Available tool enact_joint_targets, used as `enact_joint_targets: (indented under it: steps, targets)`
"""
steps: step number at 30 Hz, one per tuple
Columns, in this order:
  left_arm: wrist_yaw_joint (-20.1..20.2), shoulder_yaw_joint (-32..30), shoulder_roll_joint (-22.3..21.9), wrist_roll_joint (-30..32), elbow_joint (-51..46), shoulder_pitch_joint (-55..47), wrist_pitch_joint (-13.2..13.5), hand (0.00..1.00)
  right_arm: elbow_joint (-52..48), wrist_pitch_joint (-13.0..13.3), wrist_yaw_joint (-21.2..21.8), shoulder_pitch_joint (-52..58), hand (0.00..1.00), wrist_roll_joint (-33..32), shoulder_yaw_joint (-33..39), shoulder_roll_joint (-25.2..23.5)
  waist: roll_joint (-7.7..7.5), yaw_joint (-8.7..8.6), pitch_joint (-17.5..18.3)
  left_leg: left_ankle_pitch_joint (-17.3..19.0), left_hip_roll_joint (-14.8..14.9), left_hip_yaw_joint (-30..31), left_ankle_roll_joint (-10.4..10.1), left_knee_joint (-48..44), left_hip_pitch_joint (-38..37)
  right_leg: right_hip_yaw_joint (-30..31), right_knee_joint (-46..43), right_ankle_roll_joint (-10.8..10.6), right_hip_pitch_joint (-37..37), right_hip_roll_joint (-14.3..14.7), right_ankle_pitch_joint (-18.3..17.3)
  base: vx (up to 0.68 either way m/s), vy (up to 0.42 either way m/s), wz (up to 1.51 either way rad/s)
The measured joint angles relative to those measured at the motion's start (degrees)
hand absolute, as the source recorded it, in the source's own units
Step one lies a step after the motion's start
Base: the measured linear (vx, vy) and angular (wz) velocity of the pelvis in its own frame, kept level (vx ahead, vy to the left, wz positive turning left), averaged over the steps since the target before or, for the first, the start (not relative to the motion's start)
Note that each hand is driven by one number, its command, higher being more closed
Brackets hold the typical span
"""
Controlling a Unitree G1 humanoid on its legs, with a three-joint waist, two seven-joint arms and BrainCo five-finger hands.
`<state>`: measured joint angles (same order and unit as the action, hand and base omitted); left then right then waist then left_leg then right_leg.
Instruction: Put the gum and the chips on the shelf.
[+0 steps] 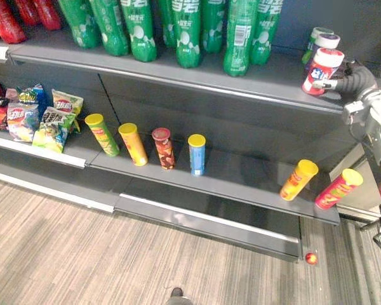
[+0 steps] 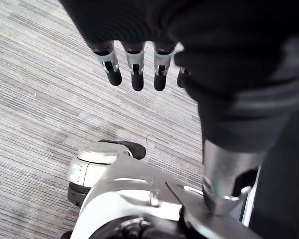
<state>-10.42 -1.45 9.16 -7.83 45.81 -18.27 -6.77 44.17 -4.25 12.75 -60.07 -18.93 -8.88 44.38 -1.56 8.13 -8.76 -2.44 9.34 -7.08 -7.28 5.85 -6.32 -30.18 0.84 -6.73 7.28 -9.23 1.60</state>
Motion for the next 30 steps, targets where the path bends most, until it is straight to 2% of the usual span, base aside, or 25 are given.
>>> enact_joint_targets:
  steps: [18,23,30]
  targets:
    - [0.00,0.02,0.06,0.00,0.03,0.16,0.03,0.00,0.01,0.91,-0.10,0.23,0.00,-0.03,-0.10,0.00,-0.12,0.02,-0.10,0.00,0.03,-0.22,0.00,0.01,-0.04,0.13,-0.05,0.00,-0.03,0.11,0.00,0.00,0.000,0.00]
    - [-0.01,0.02,0.06,0.02,0.08,0.15,0.25,0.00,-0.03,1.01,-2.18,0.23,0.00,-0.16,-0.27,-0.01,-0.13,0.00,-0.10,0.00,0.11,-0.44,0.00,0.01,-0.14,0.32,0.00,0.01,-0.05,0.19,0.00,0.00,0.000,-0.01]
    - [-0.01,0.00,0.08,0.05,0.09,0.13,0.37,0.00,-1.68,1.27,-2.90,0.12,0.00,-0.18,-0.26,-0.01,-0.20,0.02,-0.05,0.01,0.32,-1.50,-0.01,0.00,-0.67,1.04,0.11,0.07,-0.04,0.44,0.05,0.00,0.002,-0.06]
